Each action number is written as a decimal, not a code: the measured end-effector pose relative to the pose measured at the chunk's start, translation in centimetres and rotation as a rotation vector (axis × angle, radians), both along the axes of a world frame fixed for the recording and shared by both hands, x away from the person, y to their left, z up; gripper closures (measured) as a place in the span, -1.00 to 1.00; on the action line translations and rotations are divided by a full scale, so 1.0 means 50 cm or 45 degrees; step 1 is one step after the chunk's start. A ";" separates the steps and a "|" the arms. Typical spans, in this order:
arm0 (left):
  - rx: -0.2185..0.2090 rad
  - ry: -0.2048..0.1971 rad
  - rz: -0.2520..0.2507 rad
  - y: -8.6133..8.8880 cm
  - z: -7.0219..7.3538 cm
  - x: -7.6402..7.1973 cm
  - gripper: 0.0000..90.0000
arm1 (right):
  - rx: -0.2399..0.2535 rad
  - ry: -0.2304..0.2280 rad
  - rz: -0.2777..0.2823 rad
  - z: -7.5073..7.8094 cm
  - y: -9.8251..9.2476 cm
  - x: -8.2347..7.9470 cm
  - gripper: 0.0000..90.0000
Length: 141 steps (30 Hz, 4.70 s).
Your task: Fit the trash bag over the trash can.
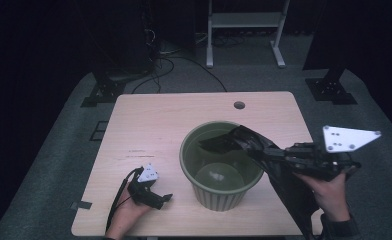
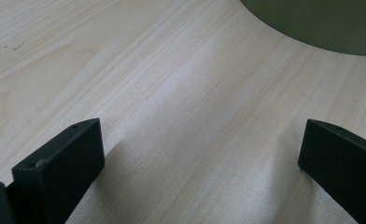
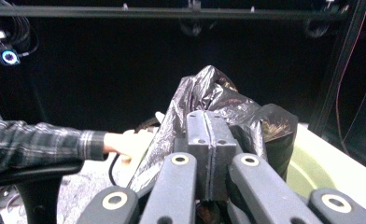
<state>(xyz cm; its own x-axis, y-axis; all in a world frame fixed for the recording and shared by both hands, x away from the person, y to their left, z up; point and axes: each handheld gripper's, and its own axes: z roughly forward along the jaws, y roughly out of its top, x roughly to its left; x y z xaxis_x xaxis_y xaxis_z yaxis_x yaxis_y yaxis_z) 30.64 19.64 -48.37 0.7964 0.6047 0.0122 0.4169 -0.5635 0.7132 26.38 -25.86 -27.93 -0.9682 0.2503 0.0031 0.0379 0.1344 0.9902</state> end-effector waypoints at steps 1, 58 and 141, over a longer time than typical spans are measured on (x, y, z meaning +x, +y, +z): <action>0.000 0.000 -0.001 0.000 0.000 0.000 -1.00 | -0.017 0.015 0.004 -0.006 0.010 0.008 1.00; 0.000 0.000 0.006 0.000 0.000 -0.001 -1.00 | -0.091 0.219 -0.220 -0.103 -0.088 -0.132 0.25; -0.615 -0.249 -0.495 -0.086 0.378 0.029 -0.13 | -0.183 0.144 -0.218 0.011 0.073 0.122 1.00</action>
<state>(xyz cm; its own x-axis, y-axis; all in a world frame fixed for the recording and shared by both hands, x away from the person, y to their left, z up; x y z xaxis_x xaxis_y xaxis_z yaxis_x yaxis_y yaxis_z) 32.11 15.36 -29.47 0.9689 0.2463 -0.0218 0.0837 -0.2439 0.9662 32.50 -22.20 -27.38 -0.9071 0.4164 0.0619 0.1820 0.2554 0.9496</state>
